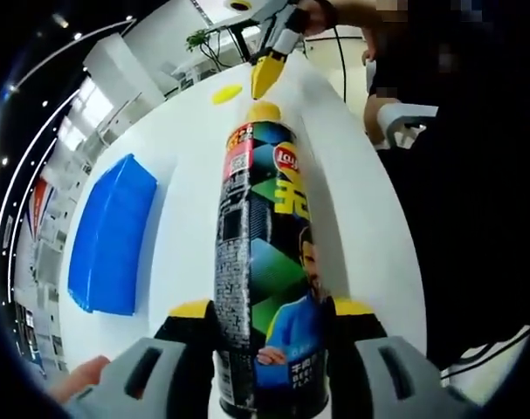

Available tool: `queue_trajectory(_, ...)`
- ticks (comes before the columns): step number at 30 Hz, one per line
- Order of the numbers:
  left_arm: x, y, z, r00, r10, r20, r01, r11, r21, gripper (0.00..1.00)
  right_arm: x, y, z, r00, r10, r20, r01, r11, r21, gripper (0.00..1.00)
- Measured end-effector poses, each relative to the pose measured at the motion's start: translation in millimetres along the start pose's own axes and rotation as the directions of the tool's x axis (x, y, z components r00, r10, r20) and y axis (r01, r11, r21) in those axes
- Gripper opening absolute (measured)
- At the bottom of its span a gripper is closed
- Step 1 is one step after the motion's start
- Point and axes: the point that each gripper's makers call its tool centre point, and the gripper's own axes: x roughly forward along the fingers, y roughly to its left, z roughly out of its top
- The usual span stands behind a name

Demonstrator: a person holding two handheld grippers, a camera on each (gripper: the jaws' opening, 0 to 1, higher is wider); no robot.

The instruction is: Open the lid of the chip container on the table, take out the chips, place them into the box in front of the container, and close the lid

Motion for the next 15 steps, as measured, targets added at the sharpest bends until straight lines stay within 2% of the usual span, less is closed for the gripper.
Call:
queue_trajectory(5, 0.9, -0.2, -0.9, 1.0, 0.018, -0.013, -0.018, 1.0, 0.022, 0.51, -16.7, 3.8, 26.4, 0.994, 0.03, 0.106, -0.034, 0.999, 0.037, 0.07)
queue_trajectory(11, 0.8, 0.6, -1.1, 1.0, 0.016, -0.009, -0.016, 1.0, 0.02, 0.51, -28.6, 13.8, 38.9, 0.991, 0.044, 0.124, -0.047, 0.999, 0.026, 0.06)
queue_trajectory(15, 0.7, 0.5, -1.1, 1.0, 0.018, -0.007, -0.018, 1.0, 0.02, 0.51, -22.4, 26.1, 29.3, 0.994, 0.075, 0.084, -0.076, 0.997, 0.012, 0.05)
